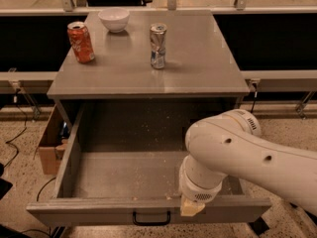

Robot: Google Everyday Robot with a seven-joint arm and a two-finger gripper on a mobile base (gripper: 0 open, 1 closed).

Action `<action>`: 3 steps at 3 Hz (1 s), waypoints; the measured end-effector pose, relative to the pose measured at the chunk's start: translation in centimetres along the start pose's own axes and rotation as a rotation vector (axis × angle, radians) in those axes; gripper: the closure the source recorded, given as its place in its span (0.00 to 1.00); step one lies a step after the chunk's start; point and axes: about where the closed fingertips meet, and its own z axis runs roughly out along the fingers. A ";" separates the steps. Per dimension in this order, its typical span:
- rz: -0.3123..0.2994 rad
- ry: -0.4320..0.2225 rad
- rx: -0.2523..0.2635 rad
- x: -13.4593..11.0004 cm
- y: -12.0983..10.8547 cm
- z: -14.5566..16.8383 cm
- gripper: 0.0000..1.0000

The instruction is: Open top drawer

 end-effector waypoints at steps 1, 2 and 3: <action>0.000 0.000 0.000 0.2 0.0 0.0 0.83; 0.000 0.000 0.000 0.2 0.0 -0.1 0.52; -0.002 0.002 0.001 0.2 0.0 -0.1 0.29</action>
Offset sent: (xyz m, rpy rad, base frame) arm 0.0003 -0.0025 0.0000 0.0000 0.0000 0.0000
